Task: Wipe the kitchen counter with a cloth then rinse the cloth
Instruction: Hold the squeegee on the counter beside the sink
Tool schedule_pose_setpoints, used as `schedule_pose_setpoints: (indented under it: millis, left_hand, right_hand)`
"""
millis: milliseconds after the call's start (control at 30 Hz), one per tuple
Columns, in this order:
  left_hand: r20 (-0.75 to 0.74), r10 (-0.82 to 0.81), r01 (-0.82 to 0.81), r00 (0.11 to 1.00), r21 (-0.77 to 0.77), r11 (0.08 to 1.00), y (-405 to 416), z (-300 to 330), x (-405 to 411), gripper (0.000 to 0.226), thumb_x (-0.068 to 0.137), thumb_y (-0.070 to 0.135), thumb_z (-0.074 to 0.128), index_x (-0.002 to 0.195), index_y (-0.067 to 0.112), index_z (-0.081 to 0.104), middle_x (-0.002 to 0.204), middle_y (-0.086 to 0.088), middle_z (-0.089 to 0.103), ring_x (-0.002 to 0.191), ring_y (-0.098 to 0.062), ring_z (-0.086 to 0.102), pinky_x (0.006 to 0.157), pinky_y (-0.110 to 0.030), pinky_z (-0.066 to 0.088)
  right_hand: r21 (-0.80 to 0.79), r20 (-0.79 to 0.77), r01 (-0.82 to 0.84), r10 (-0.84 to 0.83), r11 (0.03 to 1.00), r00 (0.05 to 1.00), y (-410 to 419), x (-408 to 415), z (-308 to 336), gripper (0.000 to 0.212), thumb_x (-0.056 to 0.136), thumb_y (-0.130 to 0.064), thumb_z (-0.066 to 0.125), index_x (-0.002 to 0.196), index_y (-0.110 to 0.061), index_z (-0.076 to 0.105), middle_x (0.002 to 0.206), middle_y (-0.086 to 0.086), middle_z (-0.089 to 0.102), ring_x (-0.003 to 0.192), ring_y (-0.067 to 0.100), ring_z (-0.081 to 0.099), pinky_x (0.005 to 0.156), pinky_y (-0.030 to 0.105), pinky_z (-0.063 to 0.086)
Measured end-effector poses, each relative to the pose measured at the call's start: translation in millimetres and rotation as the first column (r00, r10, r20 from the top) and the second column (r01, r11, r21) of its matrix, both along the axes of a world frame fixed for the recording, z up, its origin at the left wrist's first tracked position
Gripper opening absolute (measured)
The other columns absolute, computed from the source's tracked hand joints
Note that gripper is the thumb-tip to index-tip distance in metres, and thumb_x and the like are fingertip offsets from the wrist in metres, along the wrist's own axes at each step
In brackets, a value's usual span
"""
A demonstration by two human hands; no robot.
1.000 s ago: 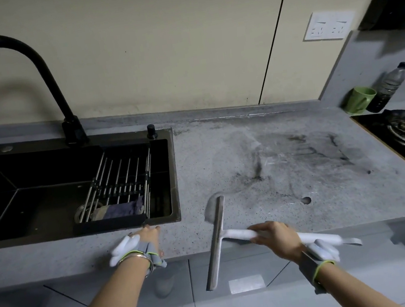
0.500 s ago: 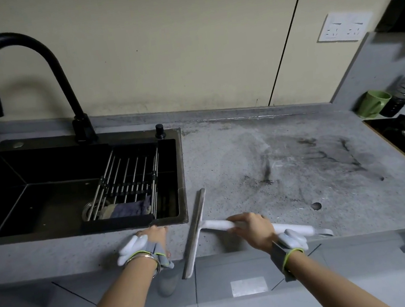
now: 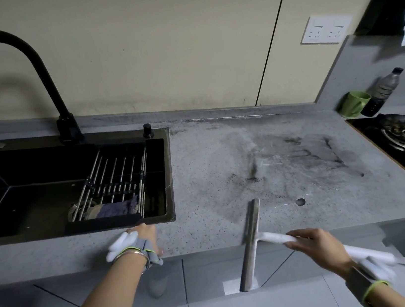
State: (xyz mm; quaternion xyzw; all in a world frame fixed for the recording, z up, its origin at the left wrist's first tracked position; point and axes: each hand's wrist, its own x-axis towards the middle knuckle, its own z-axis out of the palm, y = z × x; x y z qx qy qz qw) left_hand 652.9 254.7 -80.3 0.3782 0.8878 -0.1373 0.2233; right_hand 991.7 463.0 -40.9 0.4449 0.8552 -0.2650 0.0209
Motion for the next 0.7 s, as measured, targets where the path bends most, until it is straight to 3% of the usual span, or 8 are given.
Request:
schedule_pose_setpoints:
  millis: [133,267,467,600,700]
  left_hand:
    - [0.012,0.014,-0.013,1.0,-0.002,1.0,1,0,-1,0.038,0.072,0.043,0.075,0.1,0.017,0.07,0.097,0.0,0.071,0.066,-0.015,0.055,0.056,-0.023,0.041]
    - [0.05,0.017,-0.015,0.999,-0.032,0.999,3,1,-1,0.046,0.075,0.041,0.074,0.111,0.014,0.066,0.109,-0.004,0.069,0.073,-0.013,0.054,0.06,-0.022,0.04]
    - [0.017,-0.005,0.006,1.0,-0.039,0.999,-3,-2,-3,0.078,0.075,0.046,0.073,0.139,0.013,0.042,0.131,-0.008,0.054,0.106,-0.025,0.061,0.077,-0.03,0.051]
    - [0.009,-0.02,0.02,1.0,-0.018,1.0,-7,-2,-4,0.087,0.07,0.048,0.074,0.141,0.016,0.037,0.13,-0.007,0.053,0.101,-0.026,0.063,0.075,-0.032,0.053]
    - [0.003,-0.027,0.027,1.0,-0.034,0.999,-6,-3,-5,0.091,0.069,0.05,0.074,0.143,0.016,0.035,0.131,-0.008,0.052,0.105,-0.026,0.062,0.079,-0.033,0.051]
  right_hand:
    - [-0.013,0.021,-0.012,0.013,1.0,1.0,0,6,-5,0.009,0.081,-0.048,0.066,0.089,-0.046,0.067,0.081,-0.008,0.071,0.078,0.01,0.063,0.067,0.023,0.043]
    - [-0.015,0.029,-0.056,0.057,0.998,0.998,-4,-8,-9,0.012,0.082,-0.05,0.064,0.093,-0.045,0.067,0.083,-0.01,0.07,0.077,0.009,0.062,0.065,0.022,0.041]
    - [-0.029,0.012,-0.135,0.136,0.99,0.991,-11,-49,-16,0.025,0.082,-0.052,0.063,0.105,-0.042,0.067,0.095,-0.011,0.071,0.078,0.006,0.063,0.067,0.021,0.04]
    - [-0.062,-0.006,-0.156,0.156,0.986,0.988,-16,-80,-20,0.033,0.082,-0.052,0.063,0.112,-0.039,0.065,0.101,-0.01,0.071,0.082,0.008,0.063,0.078,0.024,0.045]
    - [-0.085,-0.016,-0.167,0.166,0.982,0.986,-19,-106,-22,0.036,0.082,-0.053,0.062,0.114,-0.038,0.064,0.094,-0.012,0.07,0.08,0.009,0.059,0.082,0.027,0.04]
